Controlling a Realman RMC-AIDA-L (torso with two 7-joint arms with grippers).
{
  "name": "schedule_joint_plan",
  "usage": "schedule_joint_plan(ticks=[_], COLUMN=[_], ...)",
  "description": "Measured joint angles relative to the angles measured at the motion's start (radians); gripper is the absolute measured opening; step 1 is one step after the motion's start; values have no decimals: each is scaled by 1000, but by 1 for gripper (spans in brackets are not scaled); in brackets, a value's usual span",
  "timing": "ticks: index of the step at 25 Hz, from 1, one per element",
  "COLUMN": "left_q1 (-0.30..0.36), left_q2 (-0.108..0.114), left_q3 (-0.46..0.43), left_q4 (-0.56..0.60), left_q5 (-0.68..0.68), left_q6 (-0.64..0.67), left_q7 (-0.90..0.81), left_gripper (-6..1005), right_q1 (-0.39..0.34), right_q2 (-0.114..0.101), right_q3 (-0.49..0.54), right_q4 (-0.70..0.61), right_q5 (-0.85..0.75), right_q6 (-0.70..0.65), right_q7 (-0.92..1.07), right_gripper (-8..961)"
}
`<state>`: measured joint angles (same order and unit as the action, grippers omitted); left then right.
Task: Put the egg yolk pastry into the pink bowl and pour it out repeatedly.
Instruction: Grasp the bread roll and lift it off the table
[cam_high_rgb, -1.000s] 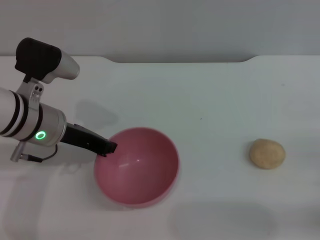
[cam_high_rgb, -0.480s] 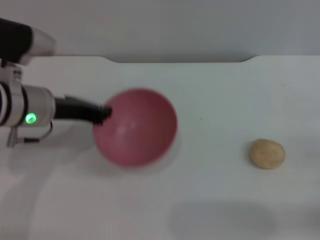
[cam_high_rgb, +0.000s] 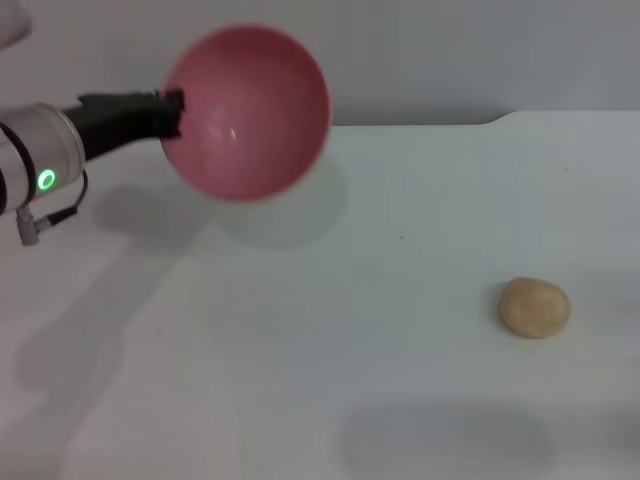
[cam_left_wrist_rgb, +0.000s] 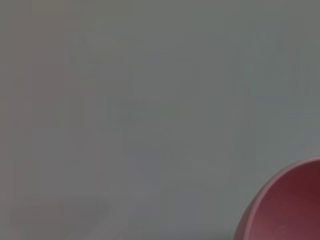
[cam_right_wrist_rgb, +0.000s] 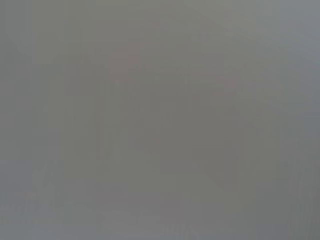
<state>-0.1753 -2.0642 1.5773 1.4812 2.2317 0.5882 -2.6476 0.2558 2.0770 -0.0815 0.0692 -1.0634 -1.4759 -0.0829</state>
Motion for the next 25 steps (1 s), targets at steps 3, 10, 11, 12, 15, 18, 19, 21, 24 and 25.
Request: schedule_joint_plan(ticks=[3, 10, 11, 12, 15, 18, 19, 21, 24, 25], left_q1=[34, 122, 129, 132, 134, 135, 133, 127, 114, 111], left_q2=[-1, -4, -3, -2, -2, -3, -3, -2, 0, 1], left_q3=[36, 133, 143, 152, 163, 166, 167, 169, 169, 169], left_q4=[3, -17, -21, -23, -34, -55, -64, -79, -103, -109], left_q5=[-3, -14, -18, -21, -17, -14, -16, -18, -18, -18], left_q6=[-141, -489, -518, -533, -543, -565, -575, -581, -588, -588], left_q7=[-37, -128, -135, -136, -131, -130, -129, -129, -129, -129], left_gripper=[-1, 0, 0, 0, 0, 0, 0, -1, -1, -1], right_q1=[4, 31, 37, 46, 82, 122, 130, 143, 153, 152], right_q2=[0, -1, -3, -4, -9, -9, -9, -6, -5, -4], right_q3=[1, -1, -5, -12, -23, -26, -28, -31, -28, -26], right_q4=[8, 12, 12, 12, 12, 12, 13, 17, 31, 34], right_q5=[3, 1, -3, -13, -69, -111, -122, -139, -146, -146], right_q6=[18, 103, 127, 159, 272, 358, 361, 339, 256, 215], right_q7=[1, 6, 8, 10, 14, 22, 27, 33, 19, 3], right_gripper=[245, 245, 245, 244, 244, 243, 242, 242, 241, 241])
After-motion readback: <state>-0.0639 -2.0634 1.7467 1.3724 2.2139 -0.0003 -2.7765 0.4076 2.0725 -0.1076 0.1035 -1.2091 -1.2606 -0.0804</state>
